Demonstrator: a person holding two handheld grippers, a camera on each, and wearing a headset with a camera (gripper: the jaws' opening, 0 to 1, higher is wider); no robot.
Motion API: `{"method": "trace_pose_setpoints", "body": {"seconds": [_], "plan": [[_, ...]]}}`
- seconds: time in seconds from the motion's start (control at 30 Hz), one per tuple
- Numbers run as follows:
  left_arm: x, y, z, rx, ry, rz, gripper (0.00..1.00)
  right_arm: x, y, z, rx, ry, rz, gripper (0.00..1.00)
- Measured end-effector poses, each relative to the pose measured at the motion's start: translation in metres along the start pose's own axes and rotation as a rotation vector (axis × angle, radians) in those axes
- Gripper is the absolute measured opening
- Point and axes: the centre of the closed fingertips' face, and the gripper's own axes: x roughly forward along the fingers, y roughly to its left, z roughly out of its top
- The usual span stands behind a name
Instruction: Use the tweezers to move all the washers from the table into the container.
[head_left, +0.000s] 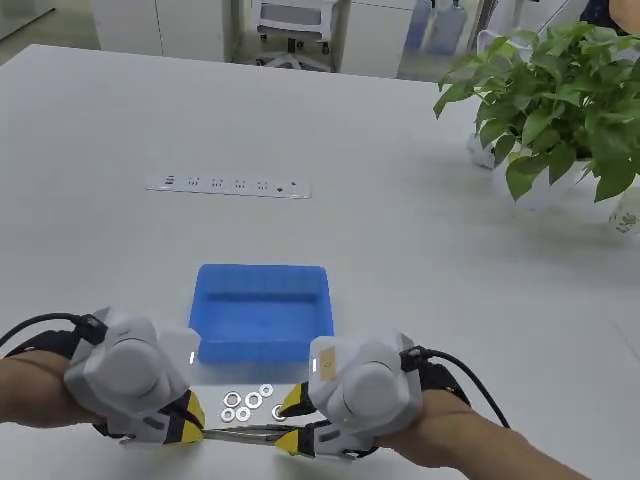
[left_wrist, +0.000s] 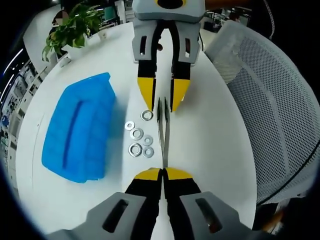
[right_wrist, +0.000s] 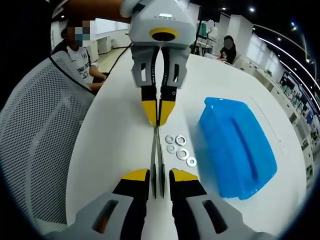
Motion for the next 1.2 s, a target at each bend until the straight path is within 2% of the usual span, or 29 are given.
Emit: {"method": "trace_pose_setpoints", "body": {"seconds": [0.47, 0.77, 1.2], "plan": [[-0.015, 0.0, 0.016, 0.027, -0.008, 0.007, 0.05, 0.01, 0.004, -0.001, -0.015, 0.014, 0.016, 0.16], [-0.025, -0.002, 0.029, 0.049, -0.025, 0.007, 0.05, 0.009, 0.004, -0.004, -0.025, 0.031, 0.012, 0.12], [-0.047, 0.0, 0.052, 0.102, -0.058, 0.019, 0.05, 0.003, 0.002, 0.005, 0.011, -0.002, -0.011, 0.1]]}}
